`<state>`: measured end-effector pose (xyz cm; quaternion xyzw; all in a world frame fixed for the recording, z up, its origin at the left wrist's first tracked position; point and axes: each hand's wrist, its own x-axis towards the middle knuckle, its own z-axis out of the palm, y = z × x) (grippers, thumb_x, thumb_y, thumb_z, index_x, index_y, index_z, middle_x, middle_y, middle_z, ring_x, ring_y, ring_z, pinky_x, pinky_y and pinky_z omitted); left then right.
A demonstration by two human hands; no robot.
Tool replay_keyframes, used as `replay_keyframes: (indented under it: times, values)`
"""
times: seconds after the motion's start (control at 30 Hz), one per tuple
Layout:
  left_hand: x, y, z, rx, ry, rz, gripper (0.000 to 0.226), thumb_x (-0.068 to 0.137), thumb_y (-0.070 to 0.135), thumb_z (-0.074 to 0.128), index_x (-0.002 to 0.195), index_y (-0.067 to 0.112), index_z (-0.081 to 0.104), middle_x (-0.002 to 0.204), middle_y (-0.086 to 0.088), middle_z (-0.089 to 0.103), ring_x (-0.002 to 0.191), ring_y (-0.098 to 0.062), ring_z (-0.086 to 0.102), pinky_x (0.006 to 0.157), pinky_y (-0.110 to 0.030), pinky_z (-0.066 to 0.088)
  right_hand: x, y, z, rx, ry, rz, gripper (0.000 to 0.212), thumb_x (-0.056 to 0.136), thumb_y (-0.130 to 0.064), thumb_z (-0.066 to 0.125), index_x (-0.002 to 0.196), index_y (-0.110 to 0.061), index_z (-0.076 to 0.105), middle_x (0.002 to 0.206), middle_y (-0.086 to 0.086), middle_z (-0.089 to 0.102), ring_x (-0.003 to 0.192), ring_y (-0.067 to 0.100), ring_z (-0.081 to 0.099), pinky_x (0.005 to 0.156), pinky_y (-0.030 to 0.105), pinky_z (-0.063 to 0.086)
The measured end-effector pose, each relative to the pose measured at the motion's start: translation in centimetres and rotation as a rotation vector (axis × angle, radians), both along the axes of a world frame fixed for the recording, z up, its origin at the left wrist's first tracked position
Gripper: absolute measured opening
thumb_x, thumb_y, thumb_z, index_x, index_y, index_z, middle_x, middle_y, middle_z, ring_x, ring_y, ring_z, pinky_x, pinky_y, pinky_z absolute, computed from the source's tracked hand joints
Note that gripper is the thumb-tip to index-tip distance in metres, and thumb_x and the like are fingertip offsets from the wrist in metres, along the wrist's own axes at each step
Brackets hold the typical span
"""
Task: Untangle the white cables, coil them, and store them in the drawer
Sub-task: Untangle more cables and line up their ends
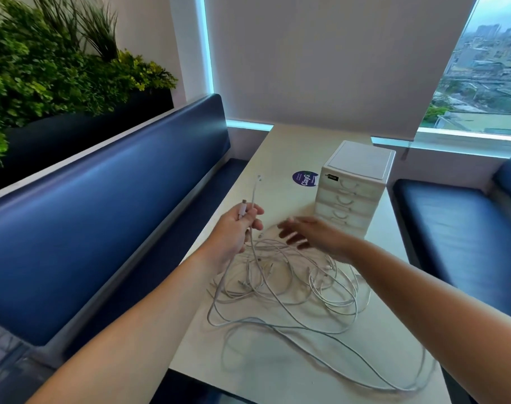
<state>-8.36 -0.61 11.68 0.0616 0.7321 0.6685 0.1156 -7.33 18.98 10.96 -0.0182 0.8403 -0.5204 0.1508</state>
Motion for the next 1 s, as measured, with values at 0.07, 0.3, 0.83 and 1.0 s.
replay_keyframes:
  times: [0.07,0.3,0.83,1.0]
  values:
    - [0.5,0.4,0.0,-0.055,0.034,-0.056,0.020,0.105,0.023,0.042,0.097,0.022,0.060,0.073,0.006,0.058,0.044,0.001,0.036,0.046,-0.017,0.027,-1.0,-1.7,1.1,-0.174,-0.012,-0.078,0.047,0.100,-0.045,0.033,0.122,-0.012,0.056,0.108,0.005,0.065,0.094,0.018,0.060,0.087,0.034,0.046]
    - [1.7,0.4,0.3,-0.184,0.102,-0.193,0.025,0.106,0.022,0.038,0.121,0.014,0.057,0.083,0.002,0.066,0.048,-0.002,0.052,0.060,-0.041,0.045,-2.4,-4.9,3.1,-0.488,0.177,-0.293,0.022,0.099,-0.014,0.047,0.115,-0.005,0.060,0.080,0.005,0.061,0.080,0.019,0.061,0.081,0.034,0.051]
    - [-0.6,-3.9,-0.3,-0.032,-0.040,-0.150,0.031,0.106,0.016,0.038,0.127,0.036,0.051,0.101,0.020,0.071,0.081,-0.003,0.058,0.080,-0.021,0.047,1.3,-7.1,0.2,-0.390,0.099,-0.205,0.015,0.092,-0.004,0.053,0.092,-0.012,0.065,0.077,-0.001,0.061,0.066,0.011,0.057,0.062,0.022,0.047]
    - [-0.8,-4.2,-0.2,-0.158,0.013,-0.248,0.045,0.106,0.018,0.040,0.149,0.027,0.033,0.114,0.006,0.065,0.091,-0.003,0.064,0.073,-0.015,0.049,0.9,-8.5,0.0,-0.296,0.188,-0.303,0.008,0.088,-0.015,0.063,0.087,-0.018,0.070,0.075,-0.003,0.061,0.061,0.005,0.051,0.059,0.017,0.042]
